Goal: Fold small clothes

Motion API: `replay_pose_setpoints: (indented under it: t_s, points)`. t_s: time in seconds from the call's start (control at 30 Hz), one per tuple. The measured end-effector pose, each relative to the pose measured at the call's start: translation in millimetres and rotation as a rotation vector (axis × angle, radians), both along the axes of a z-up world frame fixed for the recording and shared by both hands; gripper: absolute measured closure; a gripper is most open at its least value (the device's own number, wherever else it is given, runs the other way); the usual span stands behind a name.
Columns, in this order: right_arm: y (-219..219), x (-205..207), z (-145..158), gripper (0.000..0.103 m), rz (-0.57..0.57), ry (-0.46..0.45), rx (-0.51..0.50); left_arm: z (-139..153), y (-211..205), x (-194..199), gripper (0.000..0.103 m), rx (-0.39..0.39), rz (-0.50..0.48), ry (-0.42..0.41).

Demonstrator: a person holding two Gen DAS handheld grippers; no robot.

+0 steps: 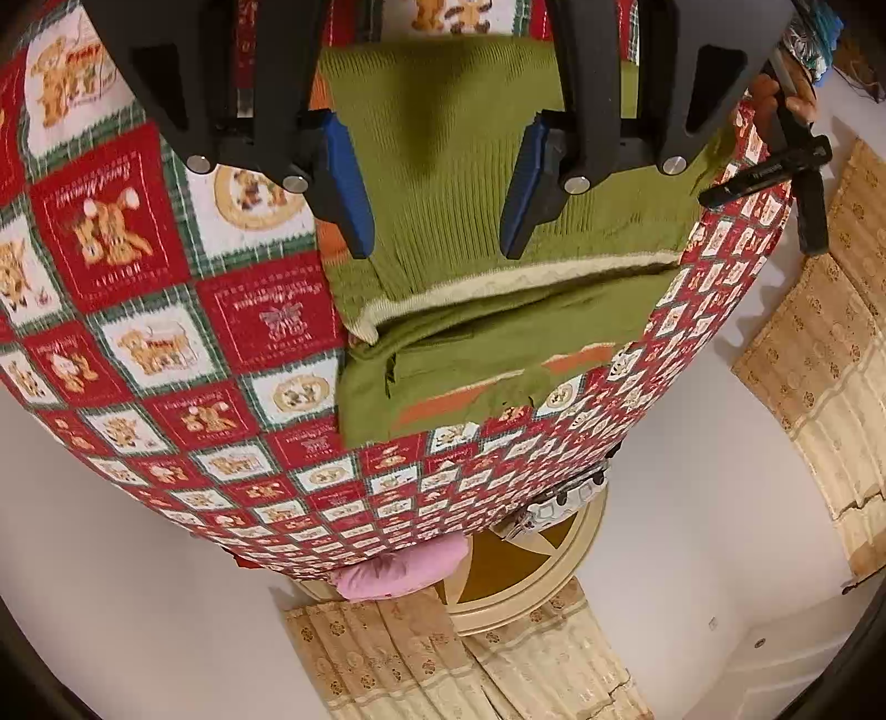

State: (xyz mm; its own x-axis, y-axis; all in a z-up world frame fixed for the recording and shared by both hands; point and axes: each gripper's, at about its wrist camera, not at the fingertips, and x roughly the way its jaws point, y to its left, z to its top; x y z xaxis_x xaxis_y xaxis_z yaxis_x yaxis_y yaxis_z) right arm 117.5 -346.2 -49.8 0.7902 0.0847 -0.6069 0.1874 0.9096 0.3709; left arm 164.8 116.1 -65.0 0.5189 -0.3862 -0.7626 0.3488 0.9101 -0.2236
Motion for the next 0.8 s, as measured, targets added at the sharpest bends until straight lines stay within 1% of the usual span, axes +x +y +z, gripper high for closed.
replay_pose_setpoints:
  t_s: [0.03,0.1,0.17,0.2,0.23,0.27,0.33,0.37,0.5,0.63,0.7,0.8]
  points:
    - [0,-2,-1,0.054,-0.001,0.001,0.004,0,1,-1,0.035,0.001,0.009,-0.014]
    - [0,-5,-4,0.054,-0.005,0.003,0.011,-3,2,1,0.034,0.015,0.021,-0.02]
    - [1,-7,-5,0.054,-0.008,0.002,0.016,-12,2,5,0.035,0.014,0.023,0.01]
    - [1,-7,-6,0.054,-0.01,0.004,0.016,-17,3,7,0.04,0.006,0.022,0.025]
    - [1,-8,-7,0.054,-0.014,0.006,0.015,-19,3,6,0.045,0.006,0.026,0.023]
    - [1,-10,-7,0.054,-0.019,0.008,0.015,-19,3,4,0.047,0.014,0.038,-0.001]
    - [0,-12,-9,0.054,-0.026,0.011,0.023,-17,4,0,0.06,0.018,0.046,-0.035]
    - [-1,-13,-10,0.054,-0.03,0.014,0.032,-17,5,-2,0.061,0.013,0.049,-0.044]
    - [-5,-17,-14,0.054,-0.043,0.019,0.054,-18,9,-3,0.061,-0.015,0.058,-0.045]
    - [-7,-18,-17,0.054,-0.044,0.027,0.074,-16,12,-8,0.061,-0.039,0.072,-0.068]
    - [-6,-18,-19,0.054,-0.041,0.032,0.078,-16,10,-9,0.061,-0.036,0.066,-0.077]
    - [-5,-18,-22,0.054,-0.039,0.036,0.082,-20,6,-6,0.061,-0.017,0.058,-0.069]
